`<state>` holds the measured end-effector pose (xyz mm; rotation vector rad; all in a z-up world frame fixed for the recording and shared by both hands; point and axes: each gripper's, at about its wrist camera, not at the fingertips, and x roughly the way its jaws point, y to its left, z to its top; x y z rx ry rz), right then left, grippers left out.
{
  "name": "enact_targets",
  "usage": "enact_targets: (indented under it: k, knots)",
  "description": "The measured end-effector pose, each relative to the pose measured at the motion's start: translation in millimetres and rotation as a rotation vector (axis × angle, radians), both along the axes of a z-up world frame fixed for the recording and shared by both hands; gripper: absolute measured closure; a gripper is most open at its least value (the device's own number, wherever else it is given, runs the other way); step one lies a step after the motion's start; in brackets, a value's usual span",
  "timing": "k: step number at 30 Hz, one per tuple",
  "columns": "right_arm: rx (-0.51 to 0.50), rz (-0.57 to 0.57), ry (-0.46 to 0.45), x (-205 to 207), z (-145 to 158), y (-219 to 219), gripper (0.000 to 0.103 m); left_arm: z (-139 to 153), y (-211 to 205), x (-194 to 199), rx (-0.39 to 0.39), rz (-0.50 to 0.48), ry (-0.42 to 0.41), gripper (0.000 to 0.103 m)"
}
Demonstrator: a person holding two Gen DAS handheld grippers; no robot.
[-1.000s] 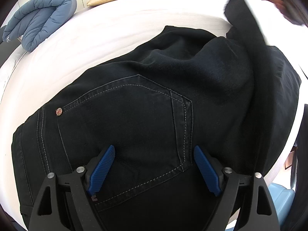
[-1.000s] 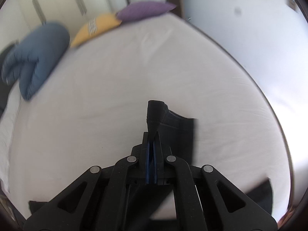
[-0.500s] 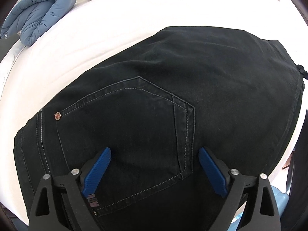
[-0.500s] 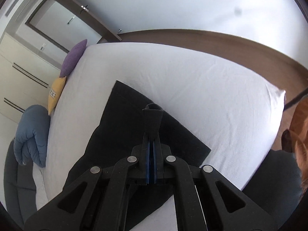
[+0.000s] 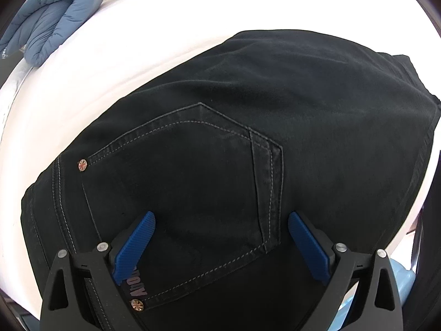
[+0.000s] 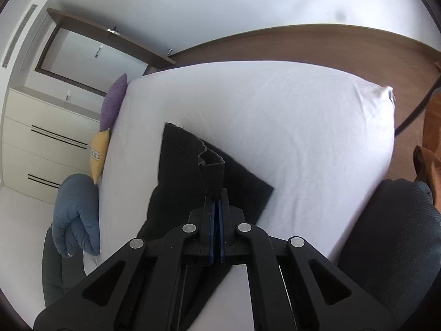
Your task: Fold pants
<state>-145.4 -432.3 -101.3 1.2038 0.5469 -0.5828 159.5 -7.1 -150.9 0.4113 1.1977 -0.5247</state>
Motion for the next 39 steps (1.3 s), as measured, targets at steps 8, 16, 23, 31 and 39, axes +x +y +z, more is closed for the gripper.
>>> enact_targets:
  k: [8, 16, 23, 31, 39]
  knots:
    - [0.002, 0.020, 0.046, 14.3, -39.1, -18.1, 0.102, 2.5, 10.3, -0.1, 0.002, -0.061, 0.005, 0.003]
    - [0.034, 0.087, 0.085, 23.9, -33.0, -35.1, 0.093, 11.8, 13.5, -10.8, 0.000, -0.018, -0.041, 0.007]
    - [-0.207, 0.126, 0.111, 42.5, 25.6, -10.7, 0.079, 54.4, -2.2, -17.9, -0.204, 0.066, -0.117, 0.013]
    - [0.001, 0.679, -0.083, 200.6, -37.9, 114.5, 0.079, 16.3, -52.8, -9.7, -0.184, 0.067, -0.054, 0.016]
    - [0.039, 0.292, -0.051, 116.2, -89.3, -2.7, 0.103, 2.4, -12.8, -32.9, -0.182, 0.075, -0.059, 0.015]
